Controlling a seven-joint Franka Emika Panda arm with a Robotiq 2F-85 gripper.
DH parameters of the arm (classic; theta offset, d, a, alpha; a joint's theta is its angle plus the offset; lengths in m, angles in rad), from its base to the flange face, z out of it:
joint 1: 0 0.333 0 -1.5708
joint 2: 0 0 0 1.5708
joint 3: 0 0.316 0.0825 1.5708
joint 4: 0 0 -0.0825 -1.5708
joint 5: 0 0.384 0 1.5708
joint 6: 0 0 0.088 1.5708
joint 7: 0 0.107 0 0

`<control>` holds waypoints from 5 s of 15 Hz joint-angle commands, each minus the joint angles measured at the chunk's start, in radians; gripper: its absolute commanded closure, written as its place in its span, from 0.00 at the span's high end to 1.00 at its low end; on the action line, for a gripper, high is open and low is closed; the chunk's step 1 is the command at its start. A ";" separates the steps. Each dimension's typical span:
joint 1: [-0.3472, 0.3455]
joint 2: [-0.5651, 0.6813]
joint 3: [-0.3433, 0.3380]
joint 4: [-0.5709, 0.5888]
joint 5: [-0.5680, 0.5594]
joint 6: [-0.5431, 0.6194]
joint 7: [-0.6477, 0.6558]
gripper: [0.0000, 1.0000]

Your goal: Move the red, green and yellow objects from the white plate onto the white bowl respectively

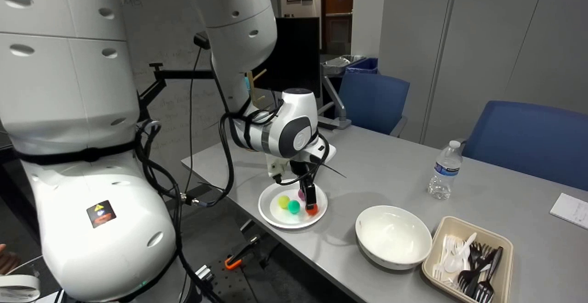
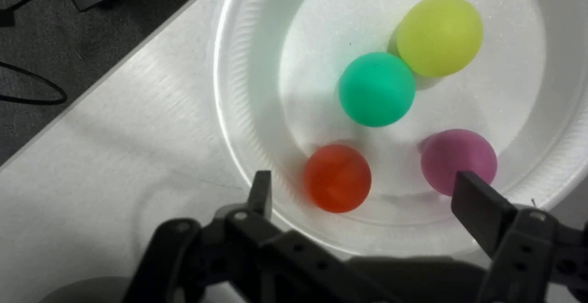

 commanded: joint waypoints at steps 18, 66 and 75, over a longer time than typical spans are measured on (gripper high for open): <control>0.218 0.136 -0.211 0.045 -0.110 0.116 0.312 0.90; -0.113 -0.169 -0.187 0.203 -0.374 -0.311 0.336 0.11; -0.224 -0.126 -0.217 0.154 -0.616 -0.271 0.614 0.11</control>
